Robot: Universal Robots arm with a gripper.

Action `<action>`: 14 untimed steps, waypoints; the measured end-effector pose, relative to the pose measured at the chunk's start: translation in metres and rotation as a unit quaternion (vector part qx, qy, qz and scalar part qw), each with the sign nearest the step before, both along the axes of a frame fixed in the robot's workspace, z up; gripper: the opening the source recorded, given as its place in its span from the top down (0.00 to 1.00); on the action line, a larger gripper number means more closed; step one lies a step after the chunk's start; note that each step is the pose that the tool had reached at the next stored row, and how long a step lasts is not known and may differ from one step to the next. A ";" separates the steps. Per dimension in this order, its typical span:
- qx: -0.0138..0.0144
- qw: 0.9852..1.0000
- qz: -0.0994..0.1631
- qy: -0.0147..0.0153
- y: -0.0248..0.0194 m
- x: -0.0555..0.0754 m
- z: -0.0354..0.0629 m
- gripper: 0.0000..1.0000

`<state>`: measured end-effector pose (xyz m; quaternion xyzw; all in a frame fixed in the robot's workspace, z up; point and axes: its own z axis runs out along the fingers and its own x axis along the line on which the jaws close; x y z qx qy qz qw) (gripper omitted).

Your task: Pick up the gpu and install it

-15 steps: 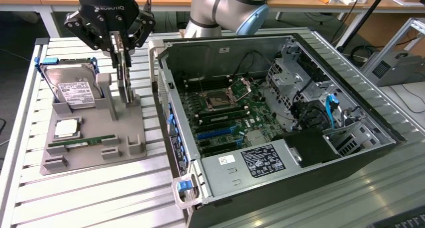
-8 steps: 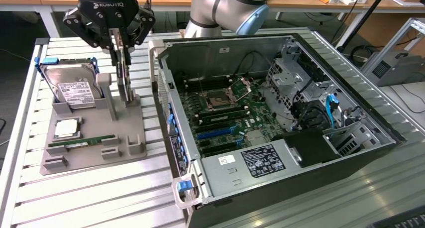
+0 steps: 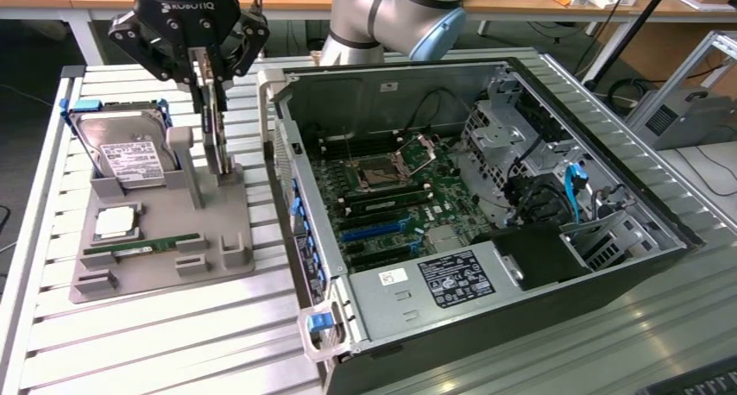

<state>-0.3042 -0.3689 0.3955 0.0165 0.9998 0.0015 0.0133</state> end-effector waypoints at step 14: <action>0.000 1.000 0.000 0.000 -0.0001 0.000 0.0030 0.73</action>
